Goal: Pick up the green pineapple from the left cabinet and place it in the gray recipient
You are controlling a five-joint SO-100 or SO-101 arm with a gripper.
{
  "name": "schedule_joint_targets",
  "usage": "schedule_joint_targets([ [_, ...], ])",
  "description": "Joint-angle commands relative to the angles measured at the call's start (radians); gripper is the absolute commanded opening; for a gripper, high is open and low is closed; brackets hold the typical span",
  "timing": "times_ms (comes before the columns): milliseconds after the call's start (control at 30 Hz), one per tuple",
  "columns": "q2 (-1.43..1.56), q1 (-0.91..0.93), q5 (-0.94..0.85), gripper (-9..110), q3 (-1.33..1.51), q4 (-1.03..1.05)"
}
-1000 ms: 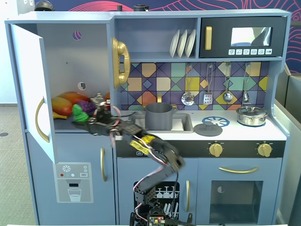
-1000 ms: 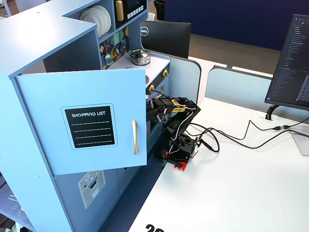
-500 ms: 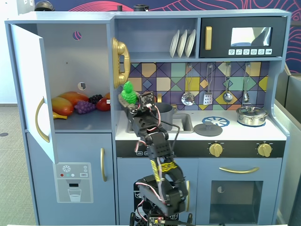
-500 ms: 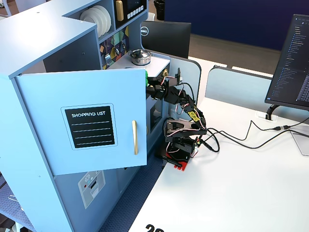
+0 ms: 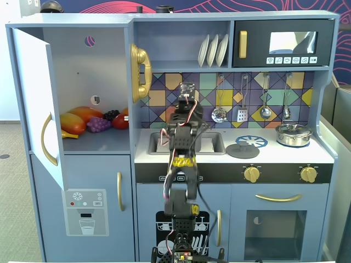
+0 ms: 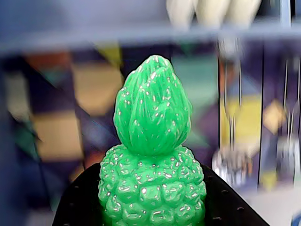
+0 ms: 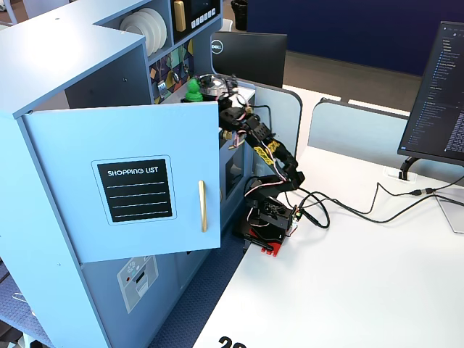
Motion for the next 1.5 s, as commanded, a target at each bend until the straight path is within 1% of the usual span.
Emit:
schedule_joint_targets([
  [0, -0.124, 0.000, -0.008, 0, -0.140, 0.054],
  [167, -0.255, -0.023, -0.067, 0, -0.201, 0.067],
  [467, -0.492, -0.012, -0.081, 1, -0.393, 0.104],
  [533, -0.522, -0.015, -0.058, 8, -0.416, 0.101],
  [600, -0.540, -0.017, -0.029, 23, -0.436, 0.104],
  [633, -0.545, -0.015, -0.029, 26, -0.443, 0.112],
  [667, -0.548, -0.015, -0.046, 28, -0.449, 0.124],
  [800, -0.525, -0.017, -0.021, 33, -0.456, 0.146],
  [833, -0.512, -0.017, -0.023, 37, -0.462, 0.161],
  [967, -0.388, -0.018, -0.040, 36, -0.499, 0.325],
  [1000, -0.337, -0.020, -0.032, 35, -0.517, 0.394],
  [1133, -0.150, 0.006, -0.009, 32, -0.552, 0.796],
  [1200, -0.028, 0.009, -0.038, 30, -0.457, 0.980],
  [1300, 0.160, -0.002, -0.060, 28, -0.230, 1.140],
  [1367, 0.272, -0.025, -0.054, 27, -0.057, 1.184],
  [1467, 0.420, -0.041, -0.018, 27, 0.224, 1.158],
])
